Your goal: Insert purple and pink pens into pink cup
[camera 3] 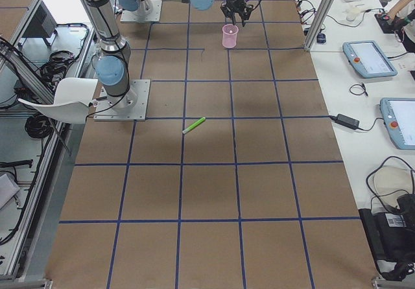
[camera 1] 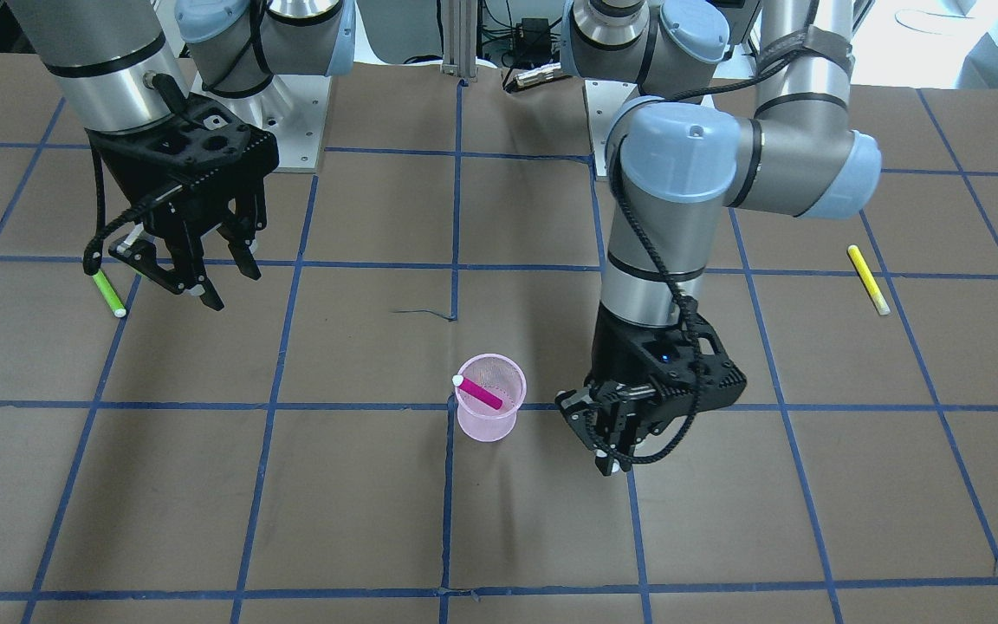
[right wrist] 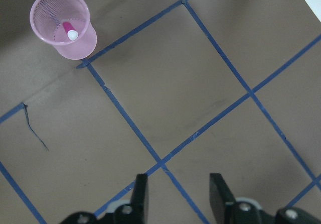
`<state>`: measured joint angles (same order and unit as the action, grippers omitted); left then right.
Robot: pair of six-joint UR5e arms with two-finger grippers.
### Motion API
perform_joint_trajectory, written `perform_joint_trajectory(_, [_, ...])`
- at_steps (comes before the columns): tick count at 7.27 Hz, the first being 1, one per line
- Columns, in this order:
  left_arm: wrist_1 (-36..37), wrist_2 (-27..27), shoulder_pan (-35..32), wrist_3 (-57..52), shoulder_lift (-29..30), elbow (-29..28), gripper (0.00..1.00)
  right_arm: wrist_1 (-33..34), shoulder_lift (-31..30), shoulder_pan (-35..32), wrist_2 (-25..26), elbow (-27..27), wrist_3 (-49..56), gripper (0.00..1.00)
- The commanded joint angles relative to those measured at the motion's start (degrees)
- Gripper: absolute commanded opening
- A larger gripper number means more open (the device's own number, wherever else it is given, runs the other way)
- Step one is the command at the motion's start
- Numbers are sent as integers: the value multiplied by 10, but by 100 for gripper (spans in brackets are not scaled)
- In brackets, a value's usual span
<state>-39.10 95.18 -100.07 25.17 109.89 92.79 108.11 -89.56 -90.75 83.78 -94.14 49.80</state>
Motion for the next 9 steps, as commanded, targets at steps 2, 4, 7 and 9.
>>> perform_joint_trajectory(2, [16, 17, -50, 78, 4, 38, 0, -54, -19, -5, 9, 10, -231, 54])
perform_joint_trajectory(4, [18, 17, -67, 105, 6, 42, 0, -111, -12, -11, 36, 38, -337, 54])
perform_joint_trajectory(7, [44, 45, -68, 102, 6, 76, 0, -141, 3, -23, 39, 57, -407, 54])
perform_joint_trajectory(9, [57, 44, -69, 109, 7, 92, 0, -142, 3, -22, 42, 55, -413, 55])
